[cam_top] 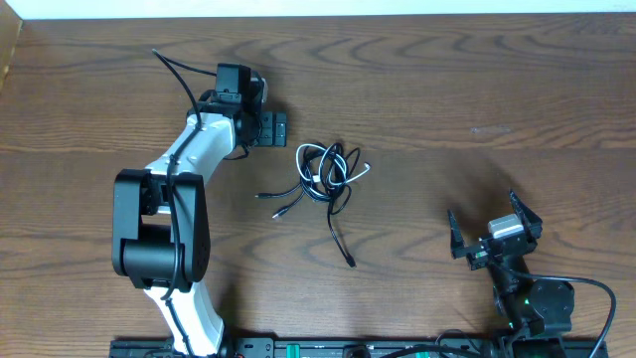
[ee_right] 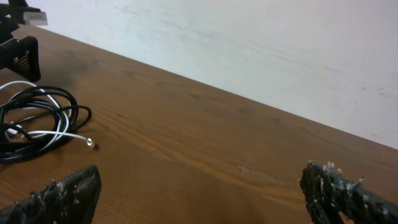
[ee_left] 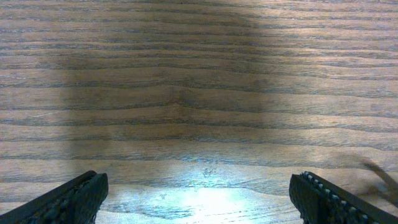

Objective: Untangle cables

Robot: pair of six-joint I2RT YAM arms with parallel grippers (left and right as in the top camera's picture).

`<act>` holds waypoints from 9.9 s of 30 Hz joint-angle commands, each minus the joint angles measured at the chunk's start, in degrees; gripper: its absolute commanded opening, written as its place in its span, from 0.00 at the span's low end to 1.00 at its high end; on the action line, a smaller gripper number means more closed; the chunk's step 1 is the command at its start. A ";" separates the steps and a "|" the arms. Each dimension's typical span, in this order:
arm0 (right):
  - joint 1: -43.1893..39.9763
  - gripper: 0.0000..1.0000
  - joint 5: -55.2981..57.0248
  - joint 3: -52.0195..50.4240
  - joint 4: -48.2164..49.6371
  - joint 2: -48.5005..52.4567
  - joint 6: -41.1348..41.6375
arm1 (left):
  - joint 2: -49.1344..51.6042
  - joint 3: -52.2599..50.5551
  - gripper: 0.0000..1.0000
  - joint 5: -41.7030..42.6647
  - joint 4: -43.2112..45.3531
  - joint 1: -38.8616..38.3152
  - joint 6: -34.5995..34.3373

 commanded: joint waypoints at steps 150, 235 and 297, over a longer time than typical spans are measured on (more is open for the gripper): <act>-0.13 0.99 0.00 -0.02 -0.28 0.70 0.09 | -0.26 -0.24 0.98 -0.79 0.07 -0.11 -0.85; -0.13 0.99 -24.24 11.08 -16.79 2.23 36.68 | -51.25 -2.49 0.13 5.92 -55.56 4.00 -12.31; 2.19 0.37 -26.58 57.59 -73.11 62.79 25.38 | -7.26 -6.03 0.08 32.72 -24.94 -10.91 6.60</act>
